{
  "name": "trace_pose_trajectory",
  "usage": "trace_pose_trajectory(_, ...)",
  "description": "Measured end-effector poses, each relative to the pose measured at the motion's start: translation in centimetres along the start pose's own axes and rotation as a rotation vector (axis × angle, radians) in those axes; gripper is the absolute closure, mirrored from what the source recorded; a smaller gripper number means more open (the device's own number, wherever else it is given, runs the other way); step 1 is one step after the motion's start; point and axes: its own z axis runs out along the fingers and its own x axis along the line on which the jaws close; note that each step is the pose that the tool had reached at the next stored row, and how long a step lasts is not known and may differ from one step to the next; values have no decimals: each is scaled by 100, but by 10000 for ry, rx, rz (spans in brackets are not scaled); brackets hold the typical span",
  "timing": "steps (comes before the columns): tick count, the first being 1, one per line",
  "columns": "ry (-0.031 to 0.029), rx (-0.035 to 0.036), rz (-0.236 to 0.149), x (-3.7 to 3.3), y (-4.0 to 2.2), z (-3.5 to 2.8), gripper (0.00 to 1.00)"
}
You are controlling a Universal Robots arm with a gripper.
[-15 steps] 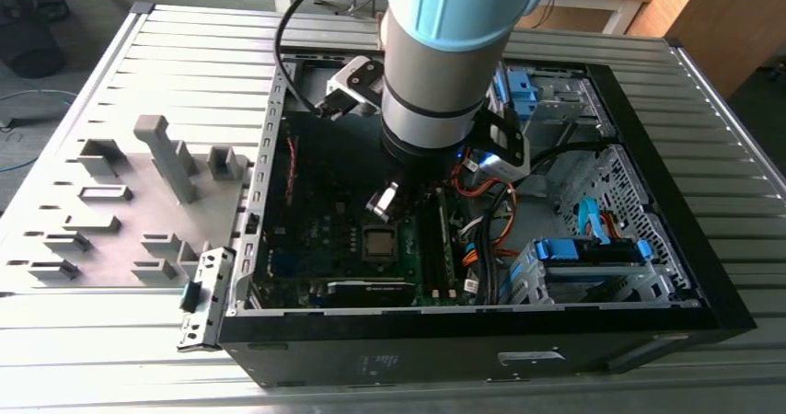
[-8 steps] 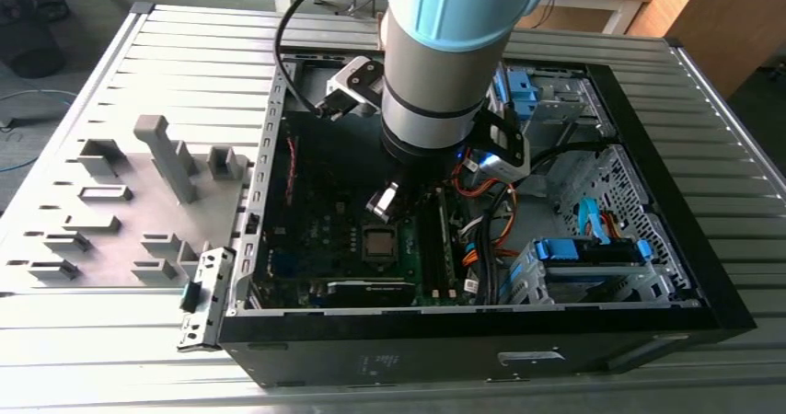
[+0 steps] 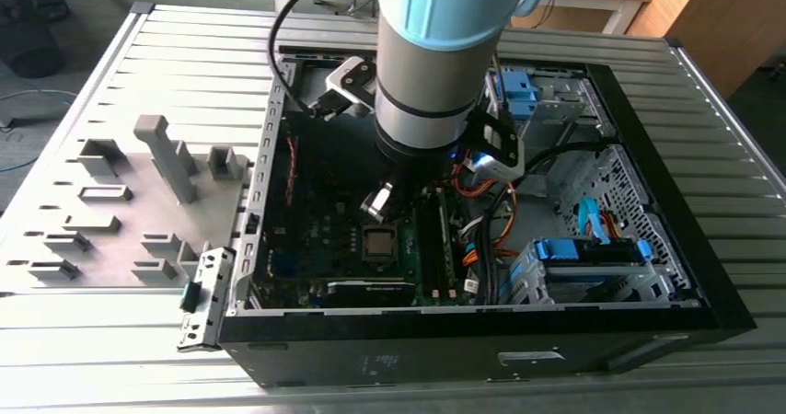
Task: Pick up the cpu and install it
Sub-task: 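Close the cpu cover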
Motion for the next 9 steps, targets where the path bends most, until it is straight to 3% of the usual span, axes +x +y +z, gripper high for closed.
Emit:
trace_pose_trajectory(3,48,38,-1,48,22,2,89)
trace_pose_trajectory(7,76,34,1,120,-27,-1,89)
trace_pose_trajectory(9,87,42,2,123,-29,0,89)
